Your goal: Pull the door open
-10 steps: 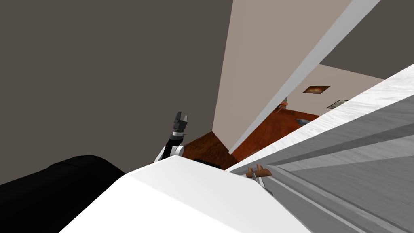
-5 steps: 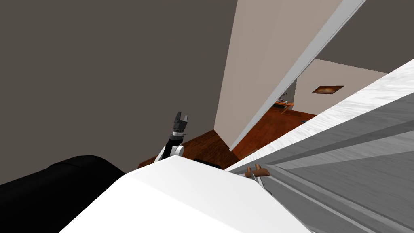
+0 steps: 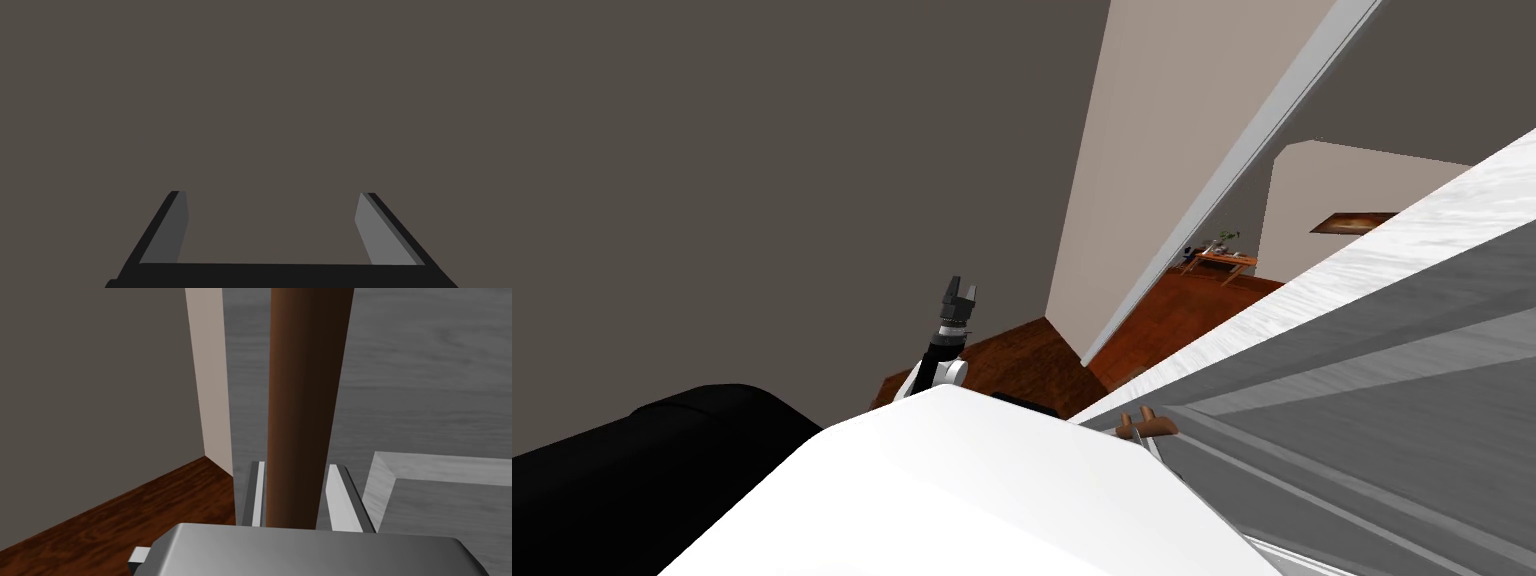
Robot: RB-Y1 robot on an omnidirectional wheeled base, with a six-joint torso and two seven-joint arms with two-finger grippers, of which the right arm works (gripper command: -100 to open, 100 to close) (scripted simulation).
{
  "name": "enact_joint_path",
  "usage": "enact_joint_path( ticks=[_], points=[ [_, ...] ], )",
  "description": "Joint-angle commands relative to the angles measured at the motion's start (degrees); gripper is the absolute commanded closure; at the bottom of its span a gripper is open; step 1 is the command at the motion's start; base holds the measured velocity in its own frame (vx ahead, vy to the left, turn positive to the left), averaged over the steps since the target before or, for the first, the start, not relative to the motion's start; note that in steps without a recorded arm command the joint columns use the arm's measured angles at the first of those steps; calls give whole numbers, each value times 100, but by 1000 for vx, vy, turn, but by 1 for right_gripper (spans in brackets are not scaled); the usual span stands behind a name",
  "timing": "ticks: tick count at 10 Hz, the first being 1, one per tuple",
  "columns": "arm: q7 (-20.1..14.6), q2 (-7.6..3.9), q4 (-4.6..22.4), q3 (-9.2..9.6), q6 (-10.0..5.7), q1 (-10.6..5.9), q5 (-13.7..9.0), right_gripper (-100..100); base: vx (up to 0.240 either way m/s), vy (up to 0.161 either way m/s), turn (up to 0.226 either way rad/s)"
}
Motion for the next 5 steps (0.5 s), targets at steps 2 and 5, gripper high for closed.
enact_joint_path(
  ticks=[2, 5],
  points=[
    [-52, -34, 64, 39, -38, -24, 34, 100, -117, -6, 48],
    [-145, -107, 170, 87, -121, -83, 86, 100, -202, -33, 131]
  ],
)
